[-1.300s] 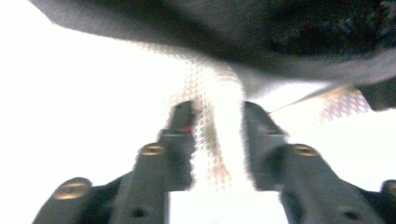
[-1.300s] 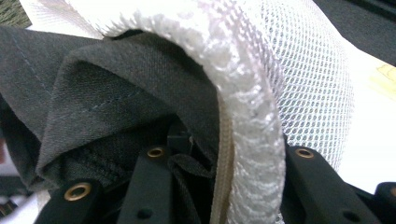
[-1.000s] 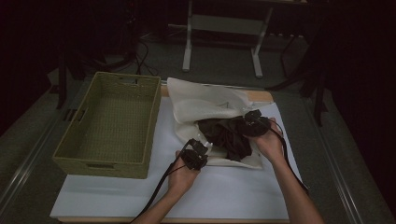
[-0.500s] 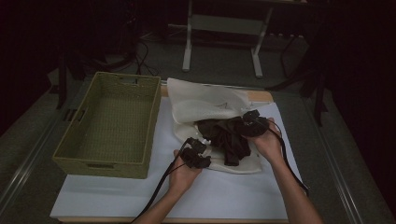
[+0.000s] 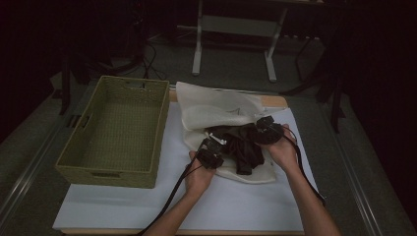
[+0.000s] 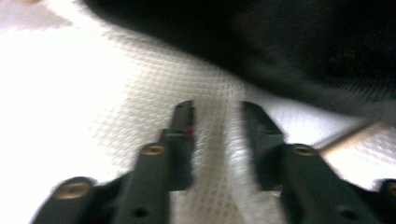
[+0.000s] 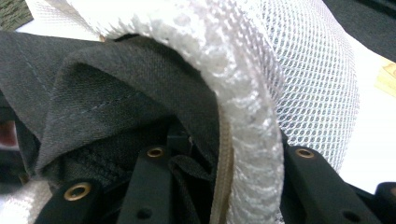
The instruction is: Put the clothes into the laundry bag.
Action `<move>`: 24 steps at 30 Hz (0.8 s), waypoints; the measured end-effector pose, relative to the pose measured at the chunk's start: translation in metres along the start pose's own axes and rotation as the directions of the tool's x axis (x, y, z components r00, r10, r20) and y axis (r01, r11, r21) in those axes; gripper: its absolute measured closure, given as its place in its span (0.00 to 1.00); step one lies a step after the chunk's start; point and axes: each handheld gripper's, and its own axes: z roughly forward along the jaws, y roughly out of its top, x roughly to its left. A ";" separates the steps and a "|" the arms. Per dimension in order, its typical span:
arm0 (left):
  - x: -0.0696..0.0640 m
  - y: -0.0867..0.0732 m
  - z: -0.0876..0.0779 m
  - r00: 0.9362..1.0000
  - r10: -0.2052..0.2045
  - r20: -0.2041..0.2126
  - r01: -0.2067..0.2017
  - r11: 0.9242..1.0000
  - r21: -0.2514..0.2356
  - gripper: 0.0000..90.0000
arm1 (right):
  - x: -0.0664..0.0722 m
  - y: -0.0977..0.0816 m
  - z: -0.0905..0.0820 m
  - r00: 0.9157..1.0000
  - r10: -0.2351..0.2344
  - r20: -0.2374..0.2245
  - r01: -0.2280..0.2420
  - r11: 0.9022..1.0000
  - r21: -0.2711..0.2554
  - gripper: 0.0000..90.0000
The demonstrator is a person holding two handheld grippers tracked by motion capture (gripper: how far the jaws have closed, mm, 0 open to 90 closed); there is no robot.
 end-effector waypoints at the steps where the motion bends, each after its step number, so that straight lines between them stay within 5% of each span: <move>1: 0.001 -0.003 -0.005 1.000 0.006 -0.002 -0.006 1.000 -0.006 0.91 | 0.000 0.000 0.000 1.000 0.003 -0.002 -0.003 1.000 -0.001 0.74; 8: 0.016 -0.041 -0.042 0.999 0.004 0.036 -0.002 0.999 -0.044 0.95 | -0.001 -0.001 0.000 1.000 -0.001 -0.002 0.001 1.000 0.001 0.74; 13: 0.016 -0.062 -0.049 0.999 0.017 0.045 -0.016 1.000 -0.018 0.95 | 0.000 0.000 0.001 1.000 -0.002 -0.004 0.002 1.000 0.003 0.74; 15: 0.016 -0.061 -0.047 0.999 0.017 0.041 -0.017 1.000 -0.012 0.91 | 0.001 0.000 0.001 1.000 -0.007 -0.002 0.007 1.000 0.005 0.74; 19: 0.016 -0.049 -0.046 0.998 0.003 0.060 0.000 0.999 -0.038 0.67 | 0.003 0.000 0.003 1.000 -0.015 -0.005 0.015 1.000 0.007 0.74; 24: 0.004 -0.028 -0.041 0.999 0.045 0.025 -0.043 0.998 -0.056 0.50 | 0.003 0.001 0.003 1.000 -0.014 -0.006 0.014 1.000 0.008 0.74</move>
